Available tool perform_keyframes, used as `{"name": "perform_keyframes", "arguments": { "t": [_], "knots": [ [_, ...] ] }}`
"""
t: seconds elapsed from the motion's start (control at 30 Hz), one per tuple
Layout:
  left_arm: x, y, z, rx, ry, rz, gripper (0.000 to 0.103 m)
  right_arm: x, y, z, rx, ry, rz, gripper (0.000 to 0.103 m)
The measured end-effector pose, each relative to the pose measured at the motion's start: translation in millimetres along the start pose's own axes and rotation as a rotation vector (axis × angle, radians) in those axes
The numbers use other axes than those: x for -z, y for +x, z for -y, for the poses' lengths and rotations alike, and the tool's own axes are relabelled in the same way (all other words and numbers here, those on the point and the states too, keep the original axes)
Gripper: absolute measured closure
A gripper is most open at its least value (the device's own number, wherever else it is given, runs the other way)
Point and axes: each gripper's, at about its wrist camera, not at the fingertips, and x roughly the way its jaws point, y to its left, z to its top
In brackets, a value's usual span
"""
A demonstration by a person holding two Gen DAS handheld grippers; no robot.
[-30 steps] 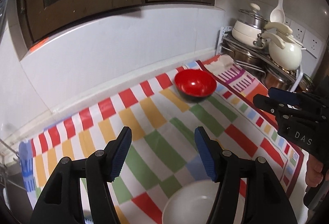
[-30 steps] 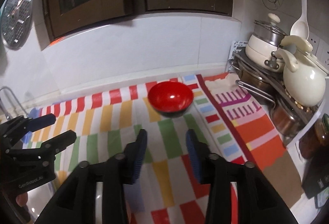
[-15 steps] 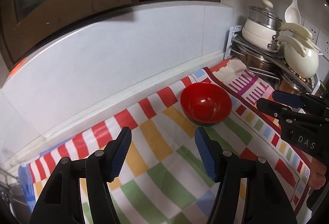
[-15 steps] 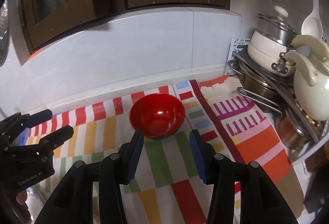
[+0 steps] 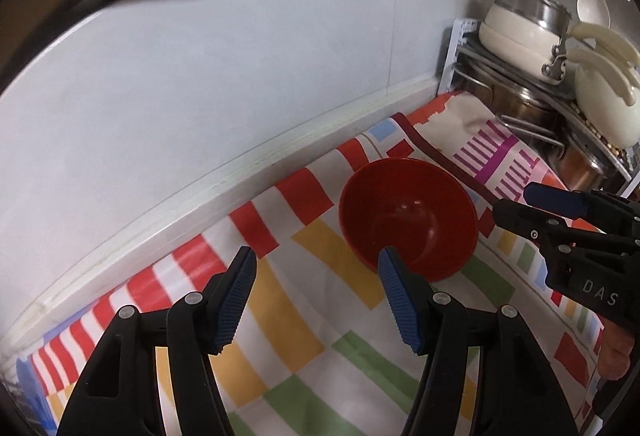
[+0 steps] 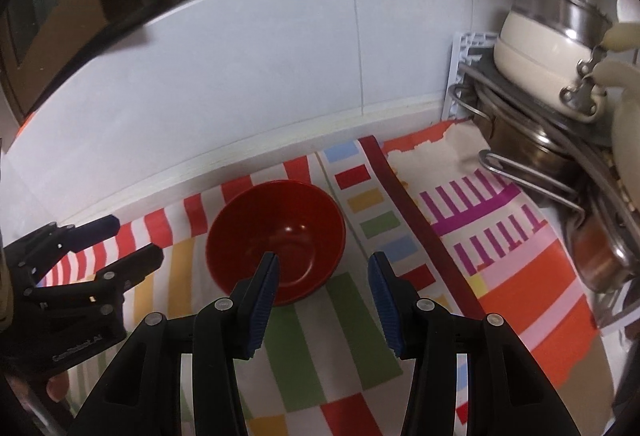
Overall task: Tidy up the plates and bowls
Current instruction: 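Move both grippers to the red bowl by the wall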
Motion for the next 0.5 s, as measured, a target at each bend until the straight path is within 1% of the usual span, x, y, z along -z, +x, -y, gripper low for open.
{"name": "perform_keyframes", "arguments": {
  "t": [0.17,0.23,0.3,0.4,0.5],
  "knots": [
    [-9.4,24.3,5.7,0.005,0.026,-0.011,0.041,-2.8,21.6,11.7,-0.011,0.039,-0.028,0.056],
    [-11.5,35.0,6.4,0.01,0.027,-0.022,0.043,-3.4,30.4,15.1,-0.018,0.055,-0.039,0.057],
    [-12.3,44.1,6.2,0.018,0.027,-0.034,0.045,-4.8,36.8,16.3,-0.025,0.063,-0.047,0.06],
    [-12.6,56.1,4.5,0.027,0.021,-0.049,0.05,-6.1,47.2,17.6,-0.036,0.07,-0.065,0.063],
    [-11.7,67.1,4.5,0.036,0.014,-0.065,0.058,-6.6,55.0,16.6,-0.051,0.071,-0.083,0.066]
  ]
}}
